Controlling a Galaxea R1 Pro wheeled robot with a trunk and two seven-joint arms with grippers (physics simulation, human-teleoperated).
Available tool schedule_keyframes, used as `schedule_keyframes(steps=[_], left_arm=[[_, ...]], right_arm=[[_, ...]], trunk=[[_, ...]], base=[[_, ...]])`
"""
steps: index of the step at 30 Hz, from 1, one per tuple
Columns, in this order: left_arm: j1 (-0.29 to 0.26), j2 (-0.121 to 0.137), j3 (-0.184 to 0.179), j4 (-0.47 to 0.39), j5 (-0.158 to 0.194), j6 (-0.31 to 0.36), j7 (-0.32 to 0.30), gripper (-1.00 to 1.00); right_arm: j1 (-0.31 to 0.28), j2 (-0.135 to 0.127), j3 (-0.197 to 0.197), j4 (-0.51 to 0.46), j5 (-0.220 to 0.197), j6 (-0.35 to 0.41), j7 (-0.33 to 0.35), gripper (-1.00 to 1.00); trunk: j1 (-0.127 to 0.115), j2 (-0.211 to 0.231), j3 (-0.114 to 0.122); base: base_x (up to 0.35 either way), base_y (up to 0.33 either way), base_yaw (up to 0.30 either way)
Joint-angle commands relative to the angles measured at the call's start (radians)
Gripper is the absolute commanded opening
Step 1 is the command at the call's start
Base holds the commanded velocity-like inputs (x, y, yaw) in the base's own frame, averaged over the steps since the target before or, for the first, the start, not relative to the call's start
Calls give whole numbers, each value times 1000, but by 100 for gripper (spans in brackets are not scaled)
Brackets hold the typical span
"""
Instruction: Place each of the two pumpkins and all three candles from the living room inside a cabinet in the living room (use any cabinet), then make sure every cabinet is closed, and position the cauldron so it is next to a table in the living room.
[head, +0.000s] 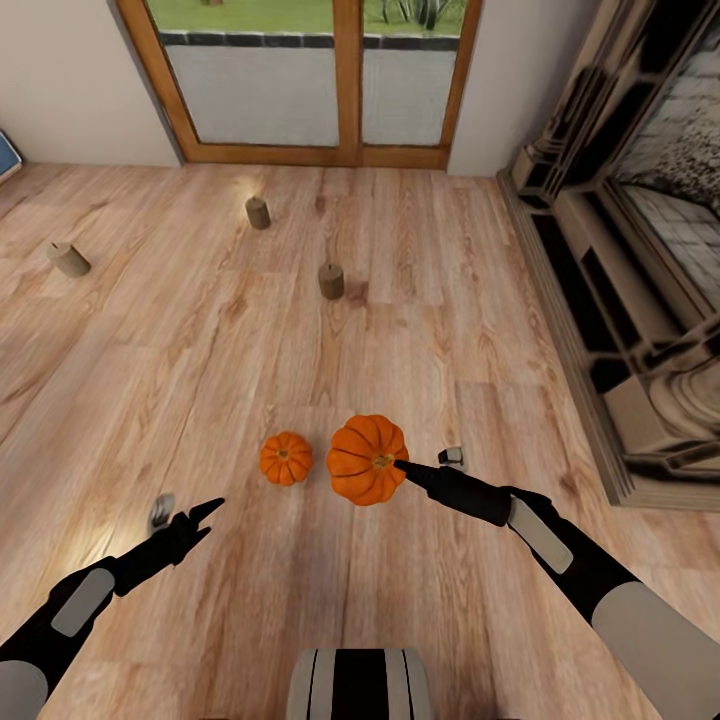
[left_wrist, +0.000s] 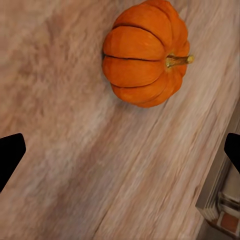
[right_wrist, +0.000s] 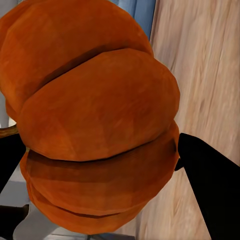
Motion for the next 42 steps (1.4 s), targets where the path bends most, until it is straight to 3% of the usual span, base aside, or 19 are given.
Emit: schedule_keyframes(steps=[1,11,42], left_arm=[[0,0,2,0,5,8,0,100],[0,4,6,0,8,8,0,100],[0,4,8,0,10,6,0,100]], right_arm=[[-1,-1,4,0,-11,8,0,-100],[-1,-1,2,0,9,8,-1,-100],[0,-1,1,2,10,7,-2,-100]], trunk=[[0,0,-1],[0,0,-1],[0,0,-1]], base=[[192,-56,0],[163,-31,0],[139,24,0]])
